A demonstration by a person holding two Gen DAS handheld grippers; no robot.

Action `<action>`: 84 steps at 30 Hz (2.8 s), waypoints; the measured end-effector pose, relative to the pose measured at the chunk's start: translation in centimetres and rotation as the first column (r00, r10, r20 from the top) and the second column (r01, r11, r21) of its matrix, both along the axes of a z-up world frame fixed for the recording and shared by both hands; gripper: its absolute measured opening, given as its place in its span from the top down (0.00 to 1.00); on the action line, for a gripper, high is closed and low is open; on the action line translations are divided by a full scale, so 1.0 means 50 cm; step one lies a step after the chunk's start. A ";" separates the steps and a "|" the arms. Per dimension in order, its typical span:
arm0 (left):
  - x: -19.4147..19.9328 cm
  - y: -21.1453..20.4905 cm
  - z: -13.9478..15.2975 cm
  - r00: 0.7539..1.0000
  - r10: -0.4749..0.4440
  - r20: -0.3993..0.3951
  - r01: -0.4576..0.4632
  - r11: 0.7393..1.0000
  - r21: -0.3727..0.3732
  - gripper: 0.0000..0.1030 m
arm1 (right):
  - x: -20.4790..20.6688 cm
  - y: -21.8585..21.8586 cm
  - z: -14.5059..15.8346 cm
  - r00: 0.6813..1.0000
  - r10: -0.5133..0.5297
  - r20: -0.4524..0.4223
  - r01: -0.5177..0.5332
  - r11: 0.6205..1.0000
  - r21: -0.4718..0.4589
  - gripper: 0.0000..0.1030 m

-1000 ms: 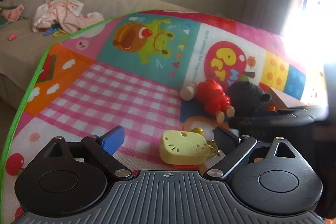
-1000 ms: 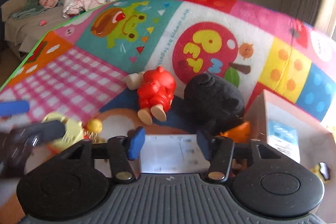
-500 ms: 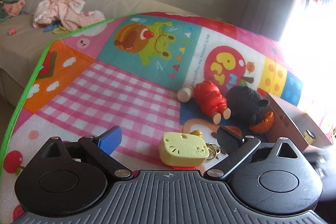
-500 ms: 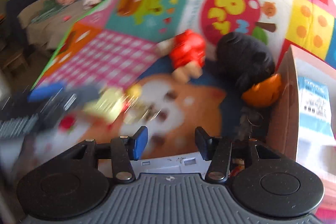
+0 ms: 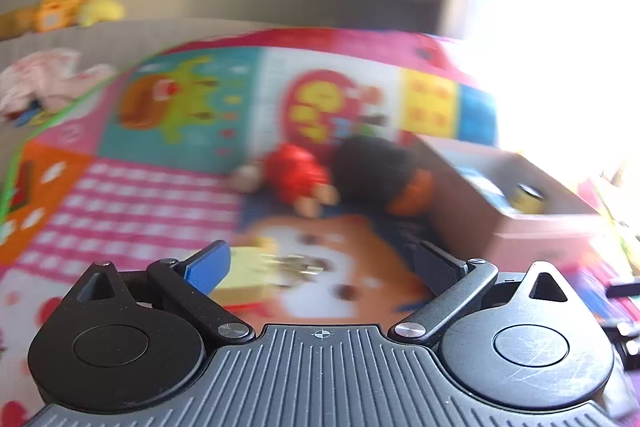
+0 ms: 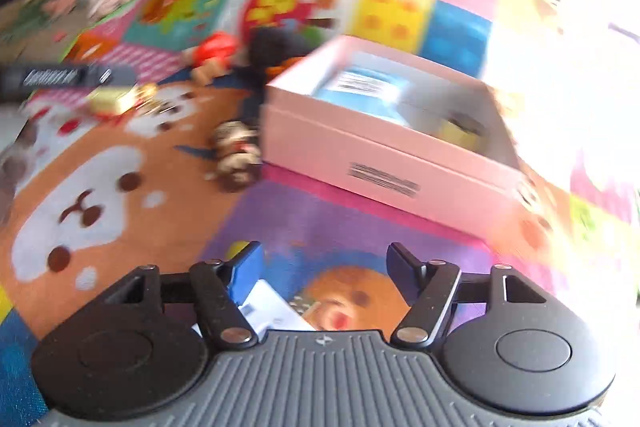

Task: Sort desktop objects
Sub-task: 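Grasp the white battery charger with the right tool and lift it, then carry the charger with the right tool while the left tool grasps the figurine keychain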

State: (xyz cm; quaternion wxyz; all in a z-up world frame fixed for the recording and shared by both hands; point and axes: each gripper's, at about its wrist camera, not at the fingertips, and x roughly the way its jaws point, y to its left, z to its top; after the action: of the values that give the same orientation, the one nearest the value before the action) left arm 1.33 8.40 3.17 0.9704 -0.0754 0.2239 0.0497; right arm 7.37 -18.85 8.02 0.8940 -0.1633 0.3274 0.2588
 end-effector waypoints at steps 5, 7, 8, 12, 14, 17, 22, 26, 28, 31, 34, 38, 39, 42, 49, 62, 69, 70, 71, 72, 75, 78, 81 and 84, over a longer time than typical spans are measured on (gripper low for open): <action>0.065 -0.111 -0.019 0.971 -0.216 -0.101 0.221 0.975 0.034 0.02 | 0.001 -0.090 -0.010 0.990 -0.136 -0.041 0.139 0.986 0.090 0.18; 0.091 -0.141 -0.035 0.963 -0.230 -0.140 0.239 0.970 0.048 0.02 | -0.009 -0.110 -0.014 0.987 -0.160 -0.022 0.161 0.982 0.096 0.13; 0.102 -0.149 -0.040 0.960 -0.234 -0.156 0.242 0.969 0.039 0.02 | -0.011 -0.119 -0.016 0.984 -0.176 -0.016 0.177 0.979 0.101 0.11; 0.140 -0.160 -0.051 0.948 -0.257 -0.186 0.258 0.966 -0.018 0.02 | -0.007 -0.152 -0.029 0.970 -0.237 -0.051 0.241 0.960 0.143 0.05; 0.151 -0.167 -0.053 0.949 -0.242 -0.203 0.249 0.968 0.011 0.04 | -0.002 -0.164 -0.038 0.964 -0.253 -0.086 0.264 0.950 0.168 0.05; 0.151 -0.179 -0.053 0.946 -0.240 -0.219 0.260 0.964 0.064 0.28 | 0.005 -0.171 -0.040 0.962 -0.253 -0.102 0.269 0.942 0.203 0.00; 0.114 -0.187 -0.049 0.942 -0.246 -0.227 0.276 0.955 0.109 0.29 | 0.010 -0.179 -0.042 0.959 -0.252 -0.128 0.275 0.934 0.227 0.00; 0.042 -0.198 -0.042 0.907 -0.335 -0.253 0.377 0.916 0.138 0.29 | 0.010 -0.176 -0.042 0.960 -0.253 -0.124 0.275 0.936 0.220 0.00; 0.004 -0.200 -0.038 0.886 -0.377 -0.270 0.425 0.893 0.148 0.27 | 0.011 -0.174 -0.042 0.959 -0.254 -0.124 0.276 0.937 0.213 0.00; -0.039 -0.193 -0.034 0.886 -0.368 -0.282 0.423 0.891 0.165 0.04 | 0.012 -0.169 -0.042 0.959 -0.255 -0.124 0.276 0.941 0.196 0.00; -0.061 -0.186 -0.036 0.889 -0.352 -0.293 0.408 0.899 0.158 0.03 | 0.017 -0.163 -0.044 0.958 -0.255 -0.132 0.275 0.946 0.169 0.00; -0.069 -0.183 -0.050 0.904 -0.300 -0.303 0.349 0.929 0.122 0.01 | 0.018 -0.140 -0.043 0.969 -0.217 -0.115 0.225 0.972 0.071 0.00; -0.070 -0.181 -0.051 0.910 -0.282 -0.304 0.328 0.938 0.113 0.01 | 0.021 -0.140 -0.039 0.971 -0.199 -0.132 0.209 0.975 0.068 0.00; -0.076 -0.175 -0.055 0.919 -0.246 -0.307 0.286 0.954 0.092 0.00 | -0.002 -0.141 -0.002 0.972 -0.164 -0.169 0.189 0.971 0.148 0.00; -0.087 -0.175 -0.060 0.925 -0.237 -0.295 0.280 0.954 0.109 0.00 | -0.063 -0.051 0.035 0.978 -0.010 -0.206 0.052 0.979 0.197 0.20; -0.082 -0.178 -0.057 0.935 -0.183 -0.303 0.218 0.972 0.086 0.00 | -0.030 -0.069 -0.006 0.981 -0.187 -0.044 0.186 0.982 -0.025 0.53; -0.037 -0.197 -0.039 0.917 -0.288 -0.276 0.271 0.957 -0.102 0.00 | -0.008 -0.146 -0.010 0.952 -0.302 -0.048 0.305 0.950 0.068 0.32; -0.027 -0.208 -0.040 0.915 -0.303 -0.266 0.287 0.953 -0.099 0.00 | -0.006 -0.154 -0.013 0.948 -0.315 -0.049 0.318 0.945 0.080 0.32; -0.016 -0.217 -0.040 0.915 -0.312 -0.255 0.300 0.950 -0.084 0.00 | -0.006 -0.161 -0.017 0.944 -0.326 -0.050 0.329 0.940 0.093 0.30; -0.004 -0.226 -0.040 0.916 -0.317 -0.245 0.310 0.948 -0.067 0.00 | -0.008 -0.166 -0.021 0.941 -0.333 -0.050 0.337 0.936 0.101 0.28; 0.031 -0.248 -0.039 0.907 -0.364 -0.213 0.364 0.931 -0.041 0.00 | -0.011 -0.176 -0.035 0.936 -0.350 -0.044 0.353 0.929 0.111 0.26; 0.035 -0.269 -0.030 0.850 -0.491 -0.190 0.493 0.869 -0.041 0.00 | -0.011 -0.186 -0.035 0.933 -0.355 -0.054 0.359 0.923 0.141 0.21; 0.000 -0.285 -0.018 0.818 -0.547 -0.179 0.560 0.828 0.027 0.00 | -0.006 -0.197 -0.035 0.928 -0.367 -0.072 0.374 0.913 0.164 0.17; -0.036 -0.286 -0.019 0.867 -0.449 -0.214 0.481 0.867 0.128 0.00 | -0.001 -0.198 -0.038 0.928 -0.362 -0.088 0.372 0.912 0.173 0.14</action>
State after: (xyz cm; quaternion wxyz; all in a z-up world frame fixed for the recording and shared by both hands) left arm -0.45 -5.91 2.22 0.9325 0.0720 0.3156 -0.1603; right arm 7.32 -28.77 6.14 0.9289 -0.0075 0.3503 0.1201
